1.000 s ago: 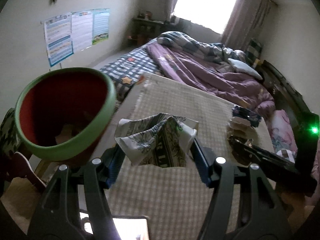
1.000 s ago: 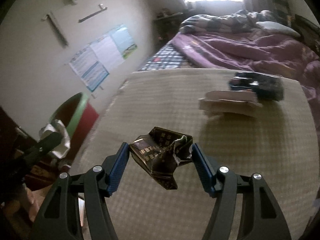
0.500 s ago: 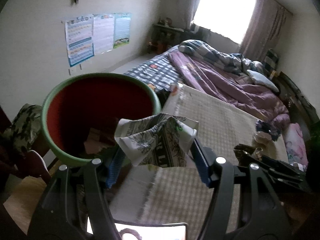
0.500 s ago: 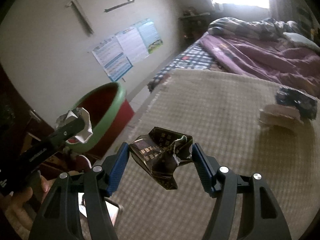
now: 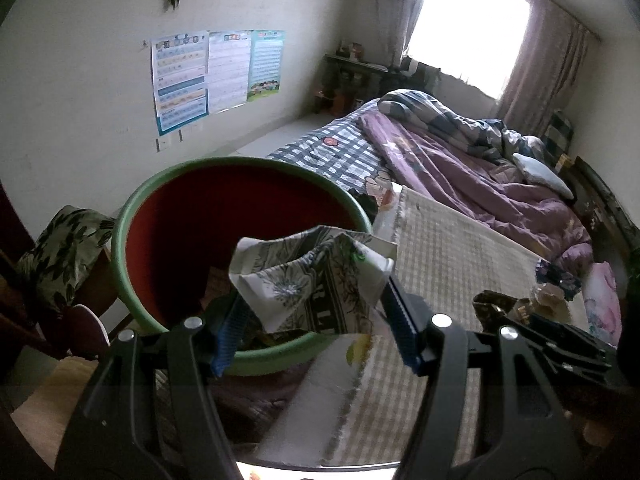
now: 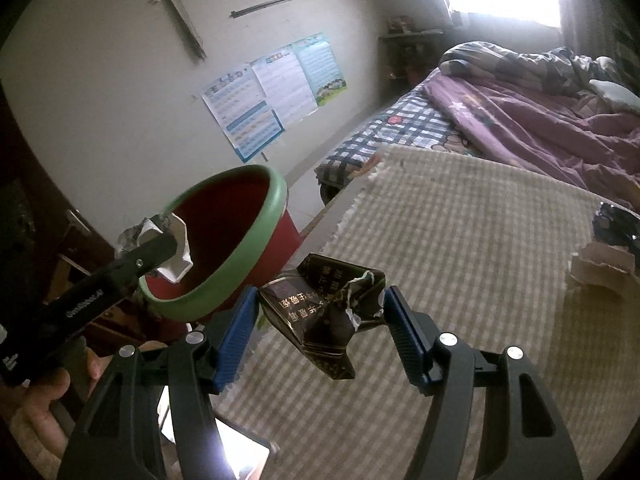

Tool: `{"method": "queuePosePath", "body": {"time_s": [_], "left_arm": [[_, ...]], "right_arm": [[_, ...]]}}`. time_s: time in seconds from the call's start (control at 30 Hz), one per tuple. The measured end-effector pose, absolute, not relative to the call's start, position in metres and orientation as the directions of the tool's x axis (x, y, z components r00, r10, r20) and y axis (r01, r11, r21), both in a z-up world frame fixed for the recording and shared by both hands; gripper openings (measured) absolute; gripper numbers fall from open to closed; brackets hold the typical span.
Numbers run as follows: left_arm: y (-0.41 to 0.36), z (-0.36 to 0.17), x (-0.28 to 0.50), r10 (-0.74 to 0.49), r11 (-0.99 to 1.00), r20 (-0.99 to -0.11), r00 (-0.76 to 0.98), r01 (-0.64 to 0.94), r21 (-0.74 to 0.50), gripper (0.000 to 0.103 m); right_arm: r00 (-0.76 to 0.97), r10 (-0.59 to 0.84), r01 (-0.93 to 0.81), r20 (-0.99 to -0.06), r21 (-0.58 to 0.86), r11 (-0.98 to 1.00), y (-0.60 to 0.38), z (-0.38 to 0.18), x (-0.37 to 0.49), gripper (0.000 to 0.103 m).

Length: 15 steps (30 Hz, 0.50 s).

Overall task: Collect trash
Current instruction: 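Carry the paper bag and foil wrapper over the green basin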

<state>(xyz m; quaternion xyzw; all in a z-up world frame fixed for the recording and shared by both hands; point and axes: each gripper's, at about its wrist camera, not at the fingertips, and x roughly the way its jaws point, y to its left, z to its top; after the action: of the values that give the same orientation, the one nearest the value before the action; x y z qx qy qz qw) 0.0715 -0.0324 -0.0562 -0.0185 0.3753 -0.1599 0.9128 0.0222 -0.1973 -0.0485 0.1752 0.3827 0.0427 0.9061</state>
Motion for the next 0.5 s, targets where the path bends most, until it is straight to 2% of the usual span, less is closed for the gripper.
{"method": "queuePosePath", "body": {"time_s": [0.5], "left_arm": [[-0.016,-0.061,0.098,-0.276,0.956,-0.685,0.674,0.268,-0.122,0.061]], "right_arm": [[0.708,0.216,0.044,-0.672,0.347,0.937,-0.181,-0.048,0.047,0.063]]}}
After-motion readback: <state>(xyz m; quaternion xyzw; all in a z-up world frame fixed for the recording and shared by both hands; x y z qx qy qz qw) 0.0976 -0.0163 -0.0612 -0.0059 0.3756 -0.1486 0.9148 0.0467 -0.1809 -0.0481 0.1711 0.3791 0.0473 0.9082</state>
